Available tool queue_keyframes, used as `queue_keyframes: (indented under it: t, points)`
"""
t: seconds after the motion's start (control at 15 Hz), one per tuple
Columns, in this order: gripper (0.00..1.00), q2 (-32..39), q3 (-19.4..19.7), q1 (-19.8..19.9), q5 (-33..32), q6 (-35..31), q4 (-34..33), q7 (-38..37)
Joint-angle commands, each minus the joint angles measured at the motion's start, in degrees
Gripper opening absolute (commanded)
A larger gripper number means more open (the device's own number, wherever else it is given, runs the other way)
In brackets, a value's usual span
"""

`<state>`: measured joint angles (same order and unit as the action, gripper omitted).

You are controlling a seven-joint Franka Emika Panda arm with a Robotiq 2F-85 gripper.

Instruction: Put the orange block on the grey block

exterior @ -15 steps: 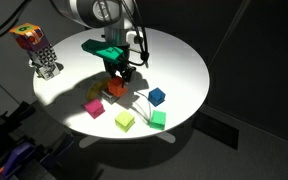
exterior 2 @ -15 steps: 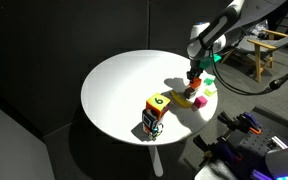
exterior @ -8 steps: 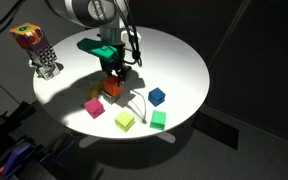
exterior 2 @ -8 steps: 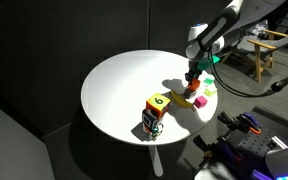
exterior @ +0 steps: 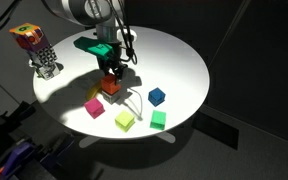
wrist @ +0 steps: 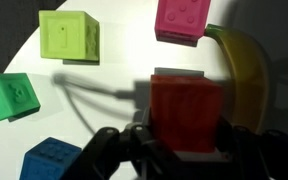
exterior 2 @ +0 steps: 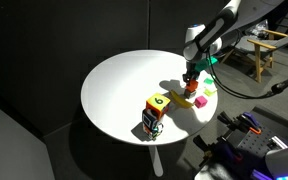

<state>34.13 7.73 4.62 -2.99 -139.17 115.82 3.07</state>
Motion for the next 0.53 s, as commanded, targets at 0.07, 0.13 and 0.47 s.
queue_keyframes:
  t: [0.07,0.13,0.47]
  points:
    - [0.29,-0.5,0.5,-0.8,-1.8,0.5,0.6,-2.8]
    - [0.29,-0.4,0.5,-0.8,-1.8,0.5,0.6,-2.9]
    - [0.29,0.4,0.5,-0.7,-2.0,0.4,0.3,-2.7]
